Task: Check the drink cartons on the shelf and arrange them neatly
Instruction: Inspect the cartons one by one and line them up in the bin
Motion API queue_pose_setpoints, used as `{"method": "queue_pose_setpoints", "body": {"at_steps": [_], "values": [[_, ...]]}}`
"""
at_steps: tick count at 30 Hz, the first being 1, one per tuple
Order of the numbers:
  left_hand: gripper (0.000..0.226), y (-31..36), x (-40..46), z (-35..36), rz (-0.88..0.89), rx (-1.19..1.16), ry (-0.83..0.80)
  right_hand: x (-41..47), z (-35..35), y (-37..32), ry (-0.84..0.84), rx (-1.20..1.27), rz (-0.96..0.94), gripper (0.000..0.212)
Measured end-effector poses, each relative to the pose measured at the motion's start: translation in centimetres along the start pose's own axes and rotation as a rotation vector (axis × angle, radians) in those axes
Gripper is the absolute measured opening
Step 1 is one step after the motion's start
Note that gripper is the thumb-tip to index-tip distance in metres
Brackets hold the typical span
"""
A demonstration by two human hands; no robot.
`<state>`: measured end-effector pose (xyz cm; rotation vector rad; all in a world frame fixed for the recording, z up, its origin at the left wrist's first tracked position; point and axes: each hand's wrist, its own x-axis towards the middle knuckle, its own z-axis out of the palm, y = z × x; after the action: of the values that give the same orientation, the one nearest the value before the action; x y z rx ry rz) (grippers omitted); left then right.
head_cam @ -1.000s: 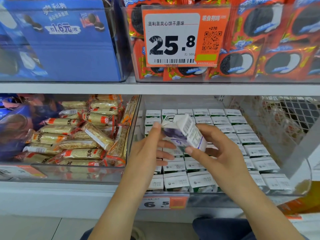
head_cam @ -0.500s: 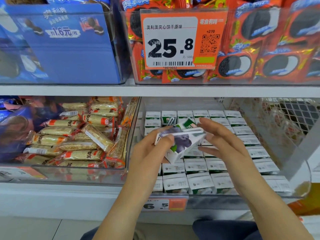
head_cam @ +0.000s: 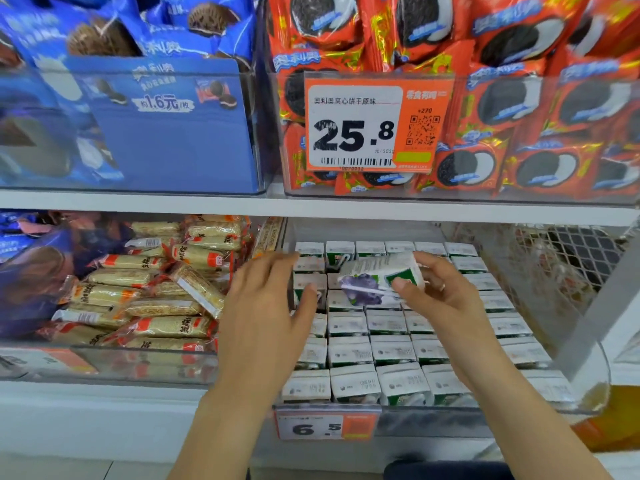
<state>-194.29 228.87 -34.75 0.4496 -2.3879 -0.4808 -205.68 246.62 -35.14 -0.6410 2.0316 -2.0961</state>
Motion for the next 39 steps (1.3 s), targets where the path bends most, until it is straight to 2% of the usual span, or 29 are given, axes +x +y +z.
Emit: {"method": "queue_pose_setpoints", "body": {"at_steps": [3, 5, 8, 12, 19, 23, 29, 36, 39], "values": [[0.063, -0.9, 0.6, 0.5, -0.169, 0.067, -0.229, 1.7, 0.8, 0.8, 0.049, -0.124, -0.061, 0.028], [0.072, -1.1, 0.8, 0.8, -0.213, 0.043, -0.320, 3.1, 1.4, 0.9, 0.035, -0.222, -0.143, 0.030], [0.074, -1.1, 0.9, 1.0, -0.220, 0.049, -0.322, 5.7, 2.3, 1.0, 0.004, -0.396, -0.191, 0.029], [0.073, -1.1, 0.9, 1.1, -0.195, 0.077, -0.299, 8.6, 3.3, 1.2, -0.096, -0.727, -0.153, 0.044], [0.076, -1.3, 0.8, 1.5, -0.177, 0.035, -0.295, 10.3, 5.3, 0.5, -0.299, -1.077, -0.308, 0.049], [0.076, -1.4, 0.8, 1.7, -0.152, 0.022, -0.273, 10.1, 6.0, 0.9, -0.337, -1.090, -0.341, 0.050], [0.076, -1.4, 0.7, 1.8, -0.151, 0.014, -0.259, 9.8, 5.8, 2.8, -0.369, -1.106, -0.188, 0.048], [0.077, -1.5, 0.7, 1.8, -0.155, 0.002, -0.253, 9.1, 4.8, 2.4, -0.371, -1.173, -0.204, 0.037], [0.076, -1.4, 0.7, 1.9, -0.151, 0.009, -0.252, 9.1, 4.0, 1.5, -0.464, -1.205, -0.136, 0.031]]}}
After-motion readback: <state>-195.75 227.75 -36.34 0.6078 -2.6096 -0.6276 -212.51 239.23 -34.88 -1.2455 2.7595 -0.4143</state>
